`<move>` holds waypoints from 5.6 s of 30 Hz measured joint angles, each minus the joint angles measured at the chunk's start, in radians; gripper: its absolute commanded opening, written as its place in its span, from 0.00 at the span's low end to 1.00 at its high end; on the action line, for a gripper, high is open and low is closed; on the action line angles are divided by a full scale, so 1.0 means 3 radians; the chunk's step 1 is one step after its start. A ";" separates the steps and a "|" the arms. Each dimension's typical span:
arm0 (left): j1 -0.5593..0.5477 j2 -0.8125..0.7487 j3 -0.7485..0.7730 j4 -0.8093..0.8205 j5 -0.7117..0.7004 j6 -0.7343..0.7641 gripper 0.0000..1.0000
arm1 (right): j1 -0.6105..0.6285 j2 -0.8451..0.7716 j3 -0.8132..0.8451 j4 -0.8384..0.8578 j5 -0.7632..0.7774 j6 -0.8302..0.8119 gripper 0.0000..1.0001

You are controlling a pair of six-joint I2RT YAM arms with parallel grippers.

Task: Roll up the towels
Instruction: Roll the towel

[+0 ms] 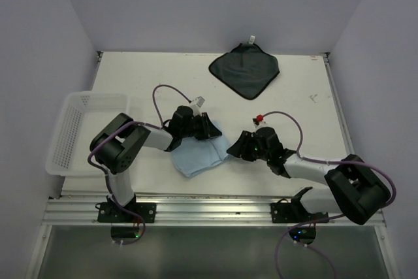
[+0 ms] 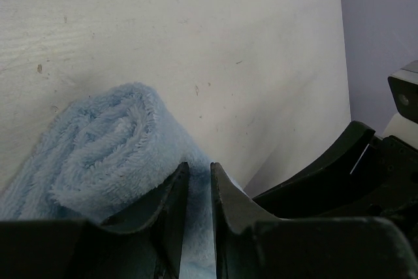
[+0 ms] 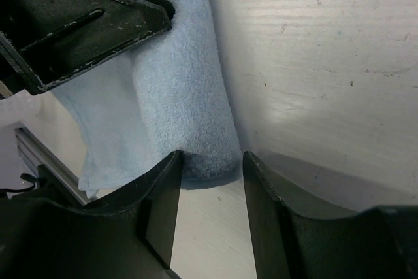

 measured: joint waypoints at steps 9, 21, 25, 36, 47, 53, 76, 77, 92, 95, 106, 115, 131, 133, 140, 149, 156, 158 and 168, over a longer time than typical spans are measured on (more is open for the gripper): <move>0.0001 -0.0023 -0.0001 -0.0036 -0.0031 -0.0001 0.24 | 0.0000 0.0172 -0.0039 0.0310 -0.0229 0.0009 0.46; 0.0000 -0.0072 -0.0024 -0.0083 -0.0072 -0.0001 0.24 | 0.0036 0.0333 -0.0028 0.0398 -0.0276 -0.0043 0.12; 0.0000 -0.0094 -0.0023 -0.0121 -0.0089 -0.0001 0.24 | 0.0050 0.0313 0.0032 0.0284 -0.0266 -0.0102 0.02; 0.0000 -0.0319 0.0231 -0.0716 -0.0289 0.0158 0.26 | 0.0338 -0.0164 0.0467 -0.0866 0.0585 -0.0703 0.00; 0.0003 -0.0615 0.0379 -0.1104 -0.0512 0.0306 0.27 | 0.1160 0.0024 0.0800 -0.1497 0.1784 -0.1096 0.00; 0.0003 -0.0717 0.0379 -0.1153 -0.0566 0.0319 0.27 | 0.1605 0.0252 0.1099 -0.1816 0.2447 -0.1245 0.00; -0.0088 -0.0818 0.0145 -0.1066 -0.0558 0.0286 0.26 | 0.2771 0.1884 0.2435 -0.3049 0.4074 -0.1305 0.00; -0.0088 -0.0818 0.0109 -0.1057 -0.0558 0.0286 0.26 | 0.2778 0.1918 0.2472 -0.3090 0.4091 -0.1305 0.00; -0.0086 -0.0857 -0.0340 -0.0676 -0.0563 0.0168 0.26 | 0.2824 0.2172 0.2846 -0.3545 0.4159 -0.1315 0.12; -0.0085 -0.0857 -0.0412 -0.0589 -0.0566 0.0136 0.26 | 0.2825 0.2172 0.2848 -0.3546 0.4145 -0.1316 0.15; -0.0086 -0.0857 -0.0692 -0.0230 -0.0589 0.0047 0.25 | 0.2827 0.1760 0.2726 -0.3335 0.3967 -0.1312 0.42; -0.0086 -0.0857 -0.0762 -0.0114 -0.0601 -0.0001 0.25 | 0.2681 0.0916 0.2181 -0.2890 0.3600 -0.1240 0.52; -0.0086 -0.0857 -0.0781 -0.0079 -0.0612 -0.0003 0.25 | 0.1250 -0.0431 0.0823 -0.1230 0.1225 -0.0871 0.75; -0.0086 -0.0857 -0.0781 -0.0080 -0.0610 -0.0003 0.25 | 0.1193 -0.0320 0.0790 -0.1081 0.1068 -0.0824 0.75; -0.0086 -0.0863 -0.0781 -0.0085 -0.0612 0.0000 0.25 | 0.1143 0.0095 0.0721 -0.0880 0.0841 -0.0801 0.71; -0.0086 -0.0888 -0.0779 -0.0131 -0.0614 0.0001 0.25 | 0.1143 0.0322 0.0710 -0.0740 0.0638 -0.0881 0.41; -0.0086 -0.0891 -0.0749 -0.0186 -0.0615 0.0003 0.25 | 0.1261 0.0380 0.0746 -0.0777 0.0827 -0.1025 0.20; -0.0086 -0.0891 -0.0713 -0.0238 -0.0617 0.0009 0.25 | 0.1377 0.0384 0.0805 -0.0875 0.1047 -0.1088 0.18; -0.0088 -0.0891 -0.0263 -0.0661 -0.0708 0.0118 0.26 | 0.2098 0.0968 0.1503 -0.1554 0.2455 -0.1340 0.16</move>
